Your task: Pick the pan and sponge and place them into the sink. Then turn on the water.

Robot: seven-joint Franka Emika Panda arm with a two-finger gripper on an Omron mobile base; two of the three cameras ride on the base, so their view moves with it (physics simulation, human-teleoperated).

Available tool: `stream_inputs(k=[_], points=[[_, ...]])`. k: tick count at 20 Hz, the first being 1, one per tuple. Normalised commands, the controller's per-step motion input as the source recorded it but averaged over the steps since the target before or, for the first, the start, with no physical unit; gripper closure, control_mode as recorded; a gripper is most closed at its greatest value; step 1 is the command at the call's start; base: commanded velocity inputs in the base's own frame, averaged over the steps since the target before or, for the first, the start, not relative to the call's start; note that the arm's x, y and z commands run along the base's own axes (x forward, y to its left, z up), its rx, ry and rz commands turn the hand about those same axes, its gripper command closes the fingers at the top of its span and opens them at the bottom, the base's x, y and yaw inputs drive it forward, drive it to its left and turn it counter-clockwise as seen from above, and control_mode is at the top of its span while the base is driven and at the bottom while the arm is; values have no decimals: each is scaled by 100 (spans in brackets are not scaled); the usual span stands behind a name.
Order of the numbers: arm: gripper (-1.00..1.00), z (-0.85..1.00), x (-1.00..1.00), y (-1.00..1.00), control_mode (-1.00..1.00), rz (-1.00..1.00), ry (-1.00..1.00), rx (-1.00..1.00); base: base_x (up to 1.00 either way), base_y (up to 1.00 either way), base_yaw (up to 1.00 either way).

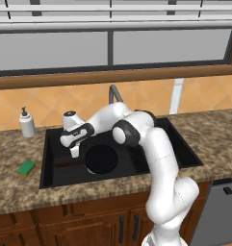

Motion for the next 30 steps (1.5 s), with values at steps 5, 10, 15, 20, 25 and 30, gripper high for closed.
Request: stream_inputs(k=[5, 10, 15, 20, 25, 30], points=[[-100, 59, -28, 0, -100, 11, -2, -2, 0, 0, 0], [-100, 0, -5, -6, -100, 4, -1, 1, 0, 0, 0], [-100, 8, -2, 17, -100, 36, 0, 0, 0, 0, 0], [-100, 24, -1, 20, -100, 54, 0, 0, 0, 0, 0], [-100, 24, -6, 37, -100, 38, 0, 0, 0, 0, 0], [-100, 5, -1, 53, -100, 14, -1, 0, 0, 0, 0]])
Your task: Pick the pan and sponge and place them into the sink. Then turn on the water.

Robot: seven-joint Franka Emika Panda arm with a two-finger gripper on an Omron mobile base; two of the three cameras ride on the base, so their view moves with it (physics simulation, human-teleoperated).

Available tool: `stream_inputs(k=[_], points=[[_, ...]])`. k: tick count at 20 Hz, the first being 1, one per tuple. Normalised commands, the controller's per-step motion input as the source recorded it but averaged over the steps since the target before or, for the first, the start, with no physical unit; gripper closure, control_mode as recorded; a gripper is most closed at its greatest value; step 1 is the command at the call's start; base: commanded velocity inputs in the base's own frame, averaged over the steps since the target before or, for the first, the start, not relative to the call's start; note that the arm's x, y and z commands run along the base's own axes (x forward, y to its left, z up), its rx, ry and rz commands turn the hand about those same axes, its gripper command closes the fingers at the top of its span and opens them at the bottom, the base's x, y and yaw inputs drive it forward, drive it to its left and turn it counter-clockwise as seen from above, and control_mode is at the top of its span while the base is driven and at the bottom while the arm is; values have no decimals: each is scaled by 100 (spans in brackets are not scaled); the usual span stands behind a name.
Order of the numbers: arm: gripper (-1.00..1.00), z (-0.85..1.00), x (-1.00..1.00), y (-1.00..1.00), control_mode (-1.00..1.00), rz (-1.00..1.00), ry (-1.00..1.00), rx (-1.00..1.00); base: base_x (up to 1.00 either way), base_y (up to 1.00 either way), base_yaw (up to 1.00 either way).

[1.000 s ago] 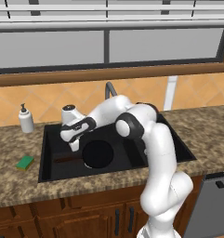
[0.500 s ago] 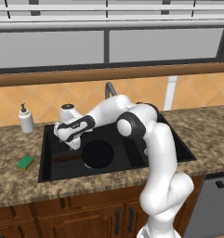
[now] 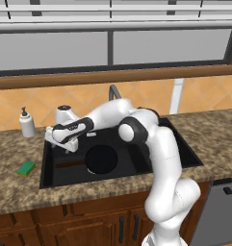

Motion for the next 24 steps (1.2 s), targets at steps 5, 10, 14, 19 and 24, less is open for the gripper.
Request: stream_inputs(k=[5, 10, 14, 19, 24], points=[[-100, 4, -3, 48, -100, 1, -1, 0, 0, 0, 0], [-100, 7, -15, 39, -100, 1, 0, -1, 0, 0, 0], [-100, 0, -51, 21, -100, 2, -1, 0, 0, 0, 0], [-100, 0, -46, 13, -100, 1, 0, 0, 0, 0, 0], [-100, 0, -46, 2, -100, 3, 0, 0, 0, 0, 0]])
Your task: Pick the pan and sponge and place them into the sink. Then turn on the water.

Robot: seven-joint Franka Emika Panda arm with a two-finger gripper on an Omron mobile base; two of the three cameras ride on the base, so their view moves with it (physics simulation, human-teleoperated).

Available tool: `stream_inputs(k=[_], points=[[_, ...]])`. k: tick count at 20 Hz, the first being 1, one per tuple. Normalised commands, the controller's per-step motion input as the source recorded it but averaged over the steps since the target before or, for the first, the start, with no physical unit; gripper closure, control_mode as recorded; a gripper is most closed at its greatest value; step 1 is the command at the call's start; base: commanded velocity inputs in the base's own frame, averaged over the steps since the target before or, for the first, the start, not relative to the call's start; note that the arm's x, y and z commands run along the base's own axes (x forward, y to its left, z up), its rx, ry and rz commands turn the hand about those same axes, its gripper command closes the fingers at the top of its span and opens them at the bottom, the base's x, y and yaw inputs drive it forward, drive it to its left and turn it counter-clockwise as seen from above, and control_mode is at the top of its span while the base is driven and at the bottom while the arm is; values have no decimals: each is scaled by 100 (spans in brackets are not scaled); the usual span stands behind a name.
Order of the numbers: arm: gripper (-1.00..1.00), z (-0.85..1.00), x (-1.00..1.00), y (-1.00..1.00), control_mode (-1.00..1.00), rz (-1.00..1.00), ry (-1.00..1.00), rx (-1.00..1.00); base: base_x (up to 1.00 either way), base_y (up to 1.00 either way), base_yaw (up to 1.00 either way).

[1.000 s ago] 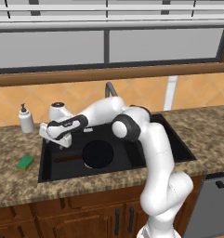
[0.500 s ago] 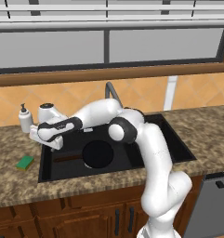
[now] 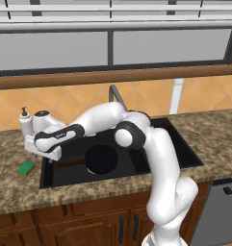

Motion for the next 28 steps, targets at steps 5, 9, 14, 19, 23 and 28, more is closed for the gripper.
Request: stream_inputs(k=[5, 9, 14, 19, 23, 28], points=[[-100, 0, -35, 0, -100, 5, 0, 0, 0, 0, 0], [-100, 1, -19, 1, -100, 4, 0, 0, 0, 0, 0], [-100, 6, 0, 5, -100, 4, 0, 0, 0, 0, 0], [-100, 6, 0, 20, -100, 0, 0, 0, 0, 0, 0], [-100, 5, 0, 29, -100, 0, 2, 0, 0, 0, 0], [-100, 3, 0, 25, -100, 0, 7, 0, 0, 0, 0]])
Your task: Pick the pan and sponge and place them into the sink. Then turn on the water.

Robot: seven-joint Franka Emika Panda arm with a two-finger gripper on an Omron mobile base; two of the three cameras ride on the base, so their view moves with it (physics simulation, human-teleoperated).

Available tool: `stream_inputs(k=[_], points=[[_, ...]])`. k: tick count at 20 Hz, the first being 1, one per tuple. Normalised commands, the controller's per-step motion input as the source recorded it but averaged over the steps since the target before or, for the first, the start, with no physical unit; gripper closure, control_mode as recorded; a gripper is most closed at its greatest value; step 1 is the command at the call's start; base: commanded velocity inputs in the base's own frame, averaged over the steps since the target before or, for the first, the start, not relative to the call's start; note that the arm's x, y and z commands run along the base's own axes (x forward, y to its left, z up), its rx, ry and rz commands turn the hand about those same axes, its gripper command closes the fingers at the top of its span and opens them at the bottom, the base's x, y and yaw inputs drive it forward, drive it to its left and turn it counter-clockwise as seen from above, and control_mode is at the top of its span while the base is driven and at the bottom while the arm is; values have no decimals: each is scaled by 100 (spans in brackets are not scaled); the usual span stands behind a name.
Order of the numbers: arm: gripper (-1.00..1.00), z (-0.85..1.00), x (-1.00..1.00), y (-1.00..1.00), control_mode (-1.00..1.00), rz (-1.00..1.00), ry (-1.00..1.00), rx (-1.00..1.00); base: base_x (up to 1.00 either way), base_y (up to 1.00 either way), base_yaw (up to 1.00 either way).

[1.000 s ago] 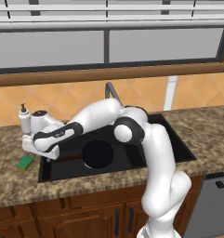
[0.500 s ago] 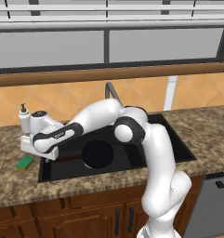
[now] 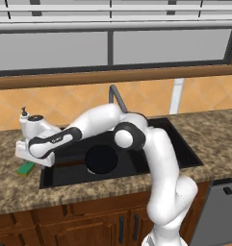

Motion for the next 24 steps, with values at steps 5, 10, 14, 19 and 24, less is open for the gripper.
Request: stream_inputs(k=[5, 10, 14, 19, 24], points=[[-100, 0, 0, 26, -100, 0, 8, 0, 0, 0, 0], [-100, 0, 0, 27, -100, 0, 5, 0, 0, 0, 0], [-100, -11, 2, 23, -100, 0, 0, -2, 0, 0, 0], [-100, -13, 1, 16, -100, 0, 0, -5, 0, 0, 0], [-100, -16, 0, 10, -100, 0, 0, -3, 0, 0, 0]])
